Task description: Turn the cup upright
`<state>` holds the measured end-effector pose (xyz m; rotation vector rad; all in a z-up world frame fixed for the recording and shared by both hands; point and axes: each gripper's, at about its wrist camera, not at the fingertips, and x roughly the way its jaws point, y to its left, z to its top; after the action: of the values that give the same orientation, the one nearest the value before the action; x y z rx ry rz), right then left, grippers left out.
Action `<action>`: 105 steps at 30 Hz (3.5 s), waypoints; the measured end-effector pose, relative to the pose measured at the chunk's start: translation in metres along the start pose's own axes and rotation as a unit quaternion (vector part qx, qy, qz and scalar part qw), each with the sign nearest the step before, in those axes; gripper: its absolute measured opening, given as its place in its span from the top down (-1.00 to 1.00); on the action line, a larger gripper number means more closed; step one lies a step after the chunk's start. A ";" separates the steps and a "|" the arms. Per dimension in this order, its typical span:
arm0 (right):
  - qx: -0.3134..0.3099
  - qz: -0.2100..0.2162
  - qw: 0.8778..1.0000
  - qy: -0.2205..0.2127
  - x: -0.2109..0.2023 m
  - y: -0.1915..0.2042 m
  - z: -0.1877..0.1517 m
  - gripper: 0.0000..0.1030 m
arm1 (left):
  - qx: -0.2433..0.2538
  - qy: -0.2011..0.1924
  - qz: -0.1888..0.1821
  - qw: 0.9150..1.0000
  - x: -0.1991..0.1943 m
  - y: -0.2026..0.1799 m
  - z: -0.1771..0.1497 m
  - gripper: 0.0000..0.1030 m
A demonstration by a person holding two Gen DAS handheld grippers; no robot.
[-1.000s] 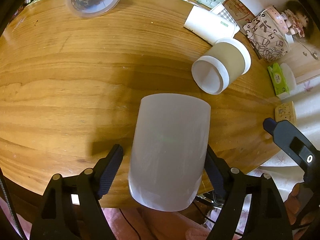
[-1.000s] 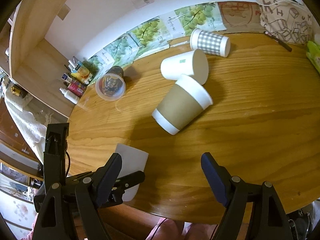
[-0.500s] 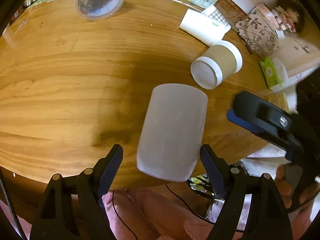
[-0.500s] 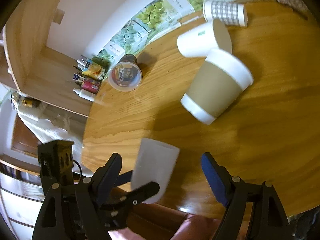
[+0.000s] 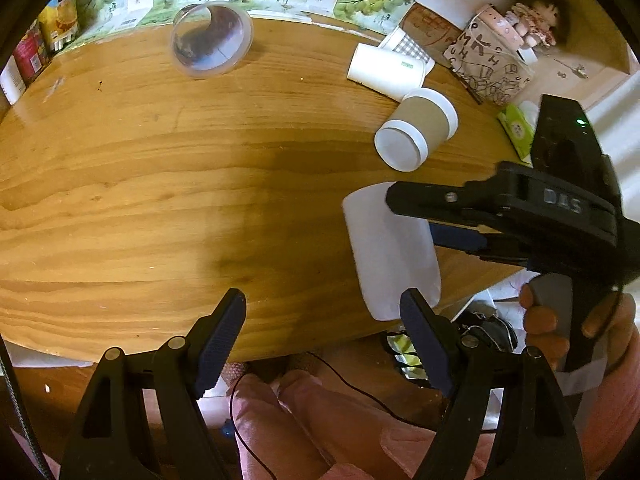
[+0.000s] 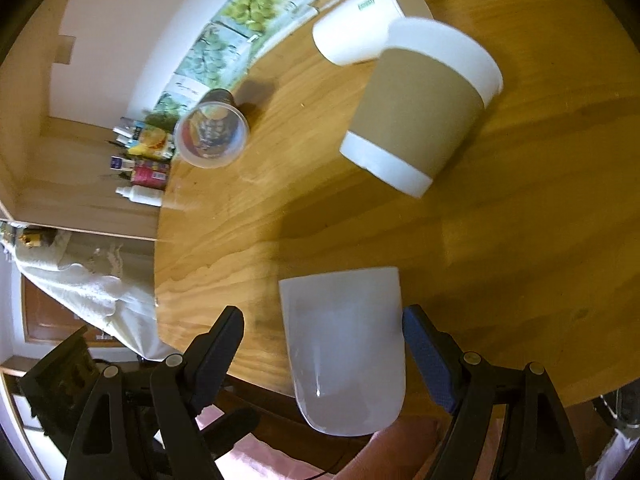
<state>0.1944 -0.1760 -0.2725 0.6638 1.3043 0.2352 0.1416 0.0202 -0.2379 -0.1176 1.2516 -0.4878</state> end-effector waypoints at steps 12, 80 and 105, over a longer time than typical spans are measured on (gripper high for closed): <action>-0.021 -0.073 0.997 0.002 0.017 0.021 -0.008 -0.47 | 0.038 0.024 -0.017 0.999 -0.004 0.014 -0.004 -0.60; -0.227 -0.156 0.897 -0.345 0.018 0.049 -0.085 -0.50 | 0.009 0.002 -0.036 0.999 -0.040 0.062 0.058 -0.59; -0.200 -0.109 0.942 -0.247 -0.167 0.077 -0.112 -0.80 | -0.081 -0.153 0.107 0.979 -0.116 -0.040 0.019 -0.74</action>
<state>0.0594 -0.1653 -0.1056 0.2035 0.8015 0.1329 0.1209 0.0289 -0.1159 -0.1853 0.9863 -0.1723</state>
